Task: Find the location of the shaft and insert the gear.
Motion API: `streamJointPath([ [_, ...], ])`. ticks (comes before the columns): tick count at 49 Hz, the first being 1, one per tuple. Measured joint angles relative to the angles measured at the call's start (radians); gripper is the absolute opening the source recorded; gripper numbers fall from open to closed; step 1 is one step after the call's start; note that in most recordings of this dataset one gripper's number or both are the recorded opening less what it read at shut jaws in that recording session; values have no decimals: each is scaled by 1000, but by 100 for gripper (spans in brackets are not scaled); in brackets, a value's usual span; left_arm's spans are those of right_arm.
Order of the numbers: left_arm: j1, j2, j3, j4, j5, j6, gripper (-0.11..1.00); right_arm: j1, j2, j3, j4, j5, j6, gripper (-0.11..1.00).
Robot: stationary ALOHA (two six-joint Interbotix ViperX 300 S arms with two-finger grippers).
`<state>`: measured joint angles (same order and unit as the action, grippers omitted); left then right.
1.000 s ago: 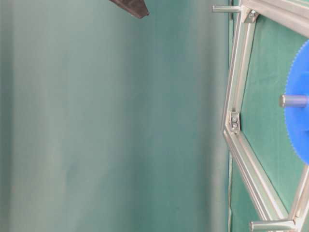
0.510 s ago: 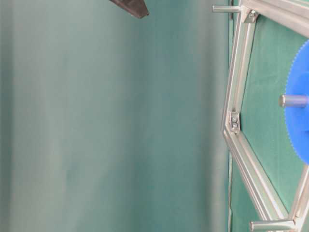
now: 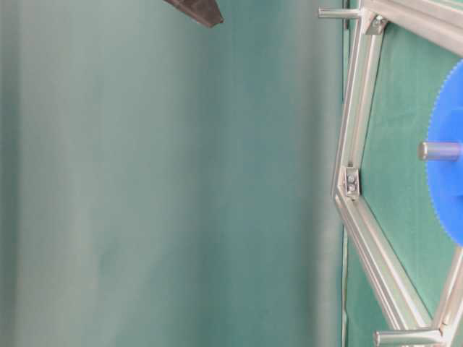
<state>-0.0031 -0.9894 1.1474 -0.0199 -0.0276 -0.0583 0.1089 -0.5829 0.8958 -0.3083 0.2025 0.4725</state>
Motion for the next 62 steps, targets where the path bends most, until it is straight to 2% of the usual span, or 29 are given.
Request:
streamJointPath([
  [33, 2, -2, 0, -2, 5, 0, 2, -5, 0, 2, 0, 2, 0, 87],
  [62, 0, -2, 0, -2, 11, 0, 2, -49, 0, 2, 0, 38, -2, 87],
])
